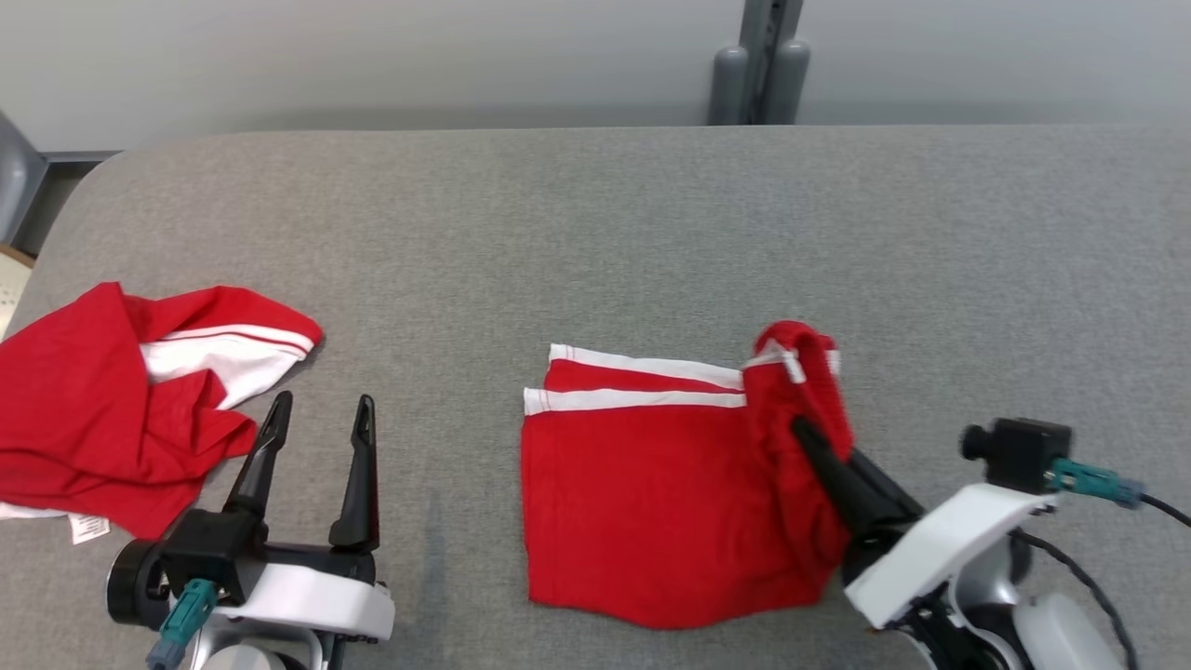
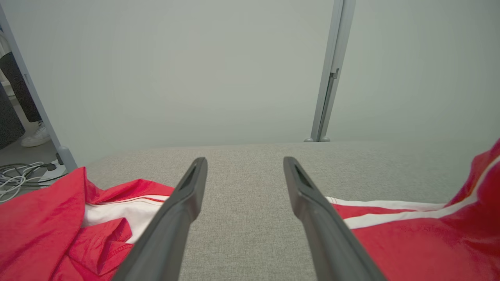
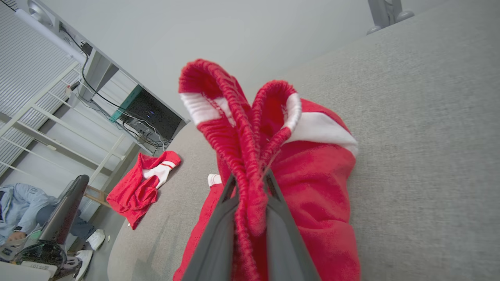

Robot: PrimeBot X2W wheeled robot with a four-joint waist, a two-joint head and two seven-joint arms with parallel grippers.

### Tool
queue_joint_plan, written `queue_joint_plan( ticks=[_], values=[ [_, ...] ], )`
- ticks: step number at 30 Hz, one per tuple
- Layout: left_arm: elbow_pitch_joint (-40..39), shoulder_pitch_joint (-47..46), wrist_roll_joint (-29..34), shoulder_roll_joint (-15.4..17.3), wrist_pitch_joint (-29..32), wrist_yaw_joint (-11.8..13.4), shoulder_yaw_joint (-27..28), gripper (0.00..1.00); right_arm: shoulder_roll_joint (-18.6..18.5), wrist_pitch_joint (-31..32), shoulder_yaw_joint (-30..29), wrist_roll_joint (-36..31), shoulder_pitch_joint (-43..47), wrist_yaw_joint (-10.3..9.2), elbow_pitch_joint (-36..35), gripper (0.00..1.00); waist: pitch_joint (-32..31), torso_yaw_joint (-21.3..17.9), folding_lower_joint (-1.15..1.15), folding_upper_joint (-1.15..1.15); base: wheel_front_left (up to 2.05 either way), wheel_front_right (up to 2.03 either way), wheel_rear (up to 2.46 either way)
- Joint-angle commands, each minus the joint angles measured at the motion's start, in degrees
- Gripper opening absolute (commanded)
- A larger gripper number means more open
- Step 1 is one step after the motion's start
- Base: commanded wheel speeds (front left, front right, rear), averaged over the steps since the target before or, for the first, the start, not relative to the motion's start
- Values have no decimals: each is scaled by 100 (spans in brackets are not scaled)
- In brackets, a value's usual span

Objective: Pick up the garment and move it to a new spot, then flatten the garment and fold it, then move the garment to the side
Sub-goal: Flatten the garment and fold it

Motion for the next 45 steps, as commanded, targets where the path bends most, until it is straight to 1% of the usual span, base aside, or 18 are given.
queue_joint_plan(
  ticks=[1, 6, 14, 15, 19, 20, 21, 22, 23, 27, 29, 31, 33, 37, 42, 45],
  values=[
    [14, -118, 36, -3, -25, -35, -9, 100, 10, 50, 88, 48, -105, 3, 1, 0, 11, 77, 0, 0, 0, 0, 0],
    [54, -260, 45, -85, -25, -89, -107, 100, 105, 21, 551, 223, -447, 3, 406, 0, 89, 345, 0, 0, 0, 0, 0],
    [140, -534, 92, -273, -26, -184, -183, 100, 199, -504, 1132, 355, -1132, 3, 1638, 0, 335, 754, 0, 0, 0, 0, 0],
    [140, -534, 92, -273, -26, -184, -183, 100, 199, -504, 1132, 355, -1132, 3, 1638, 0, 335, 754, 0, 0, 0, 0, 0],
    [162, -629, 113, -347, -26, -243, -156, 100, 210, -793, 1412, 422, -1435, 3, 2152, 0, 432, 850, 0, 0, 0, 0, 0],
    [168, -633, 124, -359, -26, -241, -142, 100, 215, -858, 1501, 459, -1497, 4, 2229, 10, 444, 856, 0, 0, 0, 0, 0],
    [174, -628, 125, -366, -26, -245, -130, 100, 221, -924, 1598, 515, -1553, 4, 2270, 46, 455, 857, 0, 0, 0, 0, 0],
    [178, -627, 137, -371, -26, -258, -113, 100, 221, -993, 1694, 549, -1609, 4, 2287, 97, 465, 852, 0, 0, 0, 0, 0],
    [175, -623, 154, -376, -26, -267, -95, 100, 221, -1075, 1784, 566, -1658, 4, 2278, 100, 471, 842, 0, 0, 0, 0, 0],
    [198, -569, 198, -386, -26, -290, -24, 100, 210, -1409, 2151, 568, -1772, 3, 2108, 100, 453, 739, 0, 0, 0, 0, 0],
    [209, -552, 227, -384, -26, -297, -1, 100, 138, -1589, 2282, 520, -1813, 3, 1969, 100, 429, 667, 0, 0, 0, 0, 0],
    [228, -532, 243, -374, -26, -304, 22, 100, 20, -1808, 2337, 434, -1821, 3, 1816, 100, 400, 593, 0, 0, 0, 0, 0],
    [235, -503, 265, -363, -26, -310, 52, 100, -104, -2057, 2269, 311, -1768, 3, 1671, 100, 364, 511, 0, 0, 0, 0, 0],
    [252, -452, 280, -333, -26, -277, 127, 100, -340, -2456, 1830, -52, -1523, 3, 1489, 100, 274, 332, 0, 0, 0, 0, 0],
    [250, -317, 261, -268, -26, -242, 241, 100, -528, -2670, 839, -753, -1092, 3, 1288, 100, 144, 124, 0, 0, 0, 0, 0],
    [242, -217, 224, -219, -25, -207, 312, 100, -543, -2707, 223, -1239, -777, 3, 1140, 100, 57, 20, 0, 0, 0, 0, 0]
  ],
)
